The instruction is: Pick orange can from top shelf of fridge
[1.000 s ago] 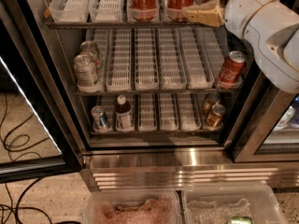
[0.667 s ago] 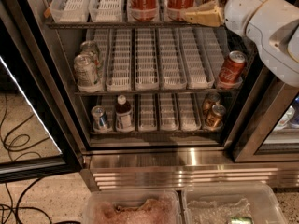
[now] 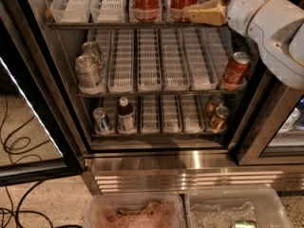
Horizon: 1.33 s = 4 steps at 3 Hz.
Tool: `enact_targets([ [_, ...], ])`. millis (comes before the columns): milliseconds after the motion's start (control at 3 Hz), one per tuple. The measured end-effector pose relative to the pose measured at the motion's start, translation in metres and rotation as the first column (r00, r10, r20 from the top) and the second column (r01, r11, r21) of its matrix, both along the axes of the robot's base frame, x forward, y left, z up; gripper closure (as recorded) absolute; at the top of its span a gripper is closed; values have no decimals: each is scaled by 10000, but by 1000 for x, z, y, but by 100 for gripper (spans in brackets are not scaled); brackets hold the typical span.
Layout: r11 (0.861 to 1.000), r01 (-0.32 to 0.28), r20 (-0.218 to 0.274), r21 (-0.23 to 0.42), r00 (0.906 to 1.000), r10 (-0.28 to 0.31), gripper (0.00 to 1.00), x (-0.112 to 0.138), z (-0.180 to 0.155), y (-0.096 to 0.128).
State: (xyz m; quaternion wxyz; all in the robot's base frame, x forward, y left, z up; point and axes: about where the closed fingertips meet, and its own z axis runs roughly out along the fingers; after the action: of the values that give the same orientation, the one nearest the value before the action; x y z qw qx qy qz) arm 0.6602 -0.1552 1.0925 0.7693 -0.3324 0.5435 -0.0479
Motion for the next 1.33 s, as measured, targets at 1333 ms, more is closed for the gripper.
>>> enact_targets([
  [1333, 9981, 611, 94, -26, 9981, -611, 0, 7, 0, -14],
])
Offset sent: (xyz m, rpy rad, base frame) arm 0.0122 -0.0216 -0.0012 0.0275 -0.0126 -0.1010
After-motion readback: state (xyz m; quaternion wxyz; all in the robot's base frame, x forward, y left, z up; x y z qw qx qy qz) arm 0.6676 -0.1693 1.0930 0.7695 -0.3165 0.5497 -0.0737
